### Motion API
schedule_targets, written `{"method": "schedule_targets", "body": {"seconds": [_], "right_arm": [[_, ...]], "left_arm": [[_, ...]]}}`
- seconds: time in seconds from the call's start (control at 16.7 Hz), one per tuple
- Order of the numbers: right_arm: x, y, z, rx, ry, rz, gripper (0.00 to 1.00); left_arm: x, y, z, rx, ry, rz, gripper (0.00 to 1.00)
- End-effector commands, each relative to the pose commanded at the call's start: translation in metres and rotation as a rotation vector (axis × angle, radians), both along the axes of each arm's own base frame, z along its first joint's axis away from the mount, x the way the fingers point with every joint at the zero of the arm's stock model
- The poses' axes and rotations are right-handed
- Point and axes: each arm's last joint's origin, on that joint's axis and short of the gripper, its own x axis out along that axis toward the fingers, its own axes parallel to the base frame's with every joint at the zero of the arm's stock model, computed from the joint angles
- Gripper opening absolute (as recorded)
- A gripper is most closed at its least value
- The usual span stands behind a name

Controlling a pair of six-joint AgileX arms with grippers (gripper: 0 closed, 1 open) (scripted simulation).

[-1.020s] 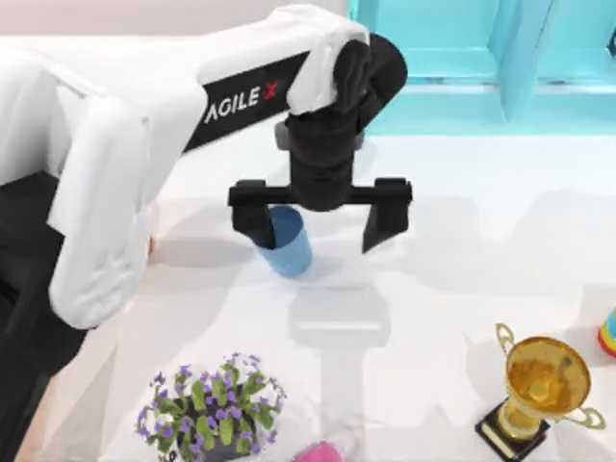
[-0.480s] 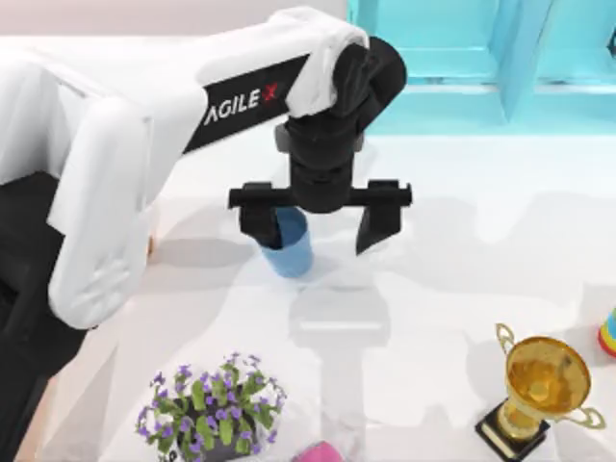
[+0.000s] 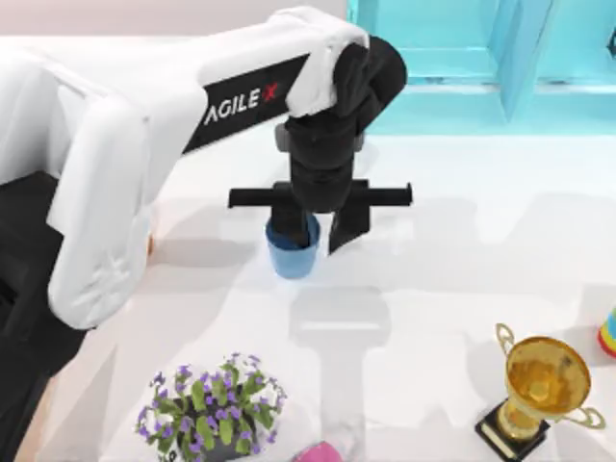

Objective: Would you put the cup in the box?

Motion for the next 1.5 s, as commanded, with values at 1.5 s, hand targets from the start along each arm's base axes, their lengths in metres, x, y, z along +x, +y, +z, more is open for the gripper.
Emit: {"method": "schedule_targets", "body": {"seconds": [1.5], "right_arm": [[0.000,0.000,0.000,0.000,0.000,0.000,1.00]], "left_arm": [[0.005,0.314,0.134,0.044,-0.179,0.076,0.00]]}}
